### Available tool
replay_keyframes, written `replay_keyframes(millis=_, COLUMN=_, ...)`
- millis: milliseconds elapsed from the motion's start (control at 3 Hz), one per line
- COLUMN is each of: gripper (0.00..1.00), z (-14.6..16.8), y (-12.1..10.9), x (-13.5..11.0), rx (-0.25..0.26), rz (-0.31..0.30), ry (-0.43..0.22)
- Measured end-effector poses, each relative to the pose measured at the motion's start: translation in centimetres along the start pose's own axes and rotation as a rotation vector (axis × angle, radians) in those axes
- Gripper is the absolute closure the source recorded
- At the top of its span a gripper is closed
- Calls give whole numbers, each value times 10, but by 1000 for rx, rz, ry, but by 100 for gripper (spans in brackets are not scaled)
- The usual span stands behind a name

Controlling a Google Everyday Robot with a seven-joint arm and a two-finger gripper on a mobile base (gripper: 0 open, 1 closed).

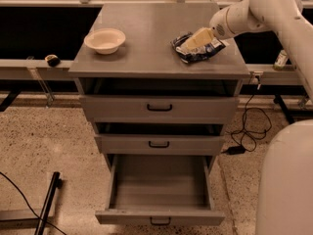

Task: Pick blue chip bag from bottom drawer and place on counter

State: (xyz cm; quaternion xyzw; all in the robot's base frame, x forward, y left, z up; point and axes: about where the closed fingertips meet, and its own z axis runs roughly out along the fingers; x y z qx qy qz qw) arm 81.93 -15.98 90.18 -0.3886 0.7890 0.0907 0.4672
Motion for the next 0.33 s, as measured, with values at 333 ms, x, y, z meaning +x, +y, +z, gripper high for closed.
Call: replay_keyframes(millis=333, gripper=0, z=0, y=0, x=0, rx=0, rz=0, ry=0)
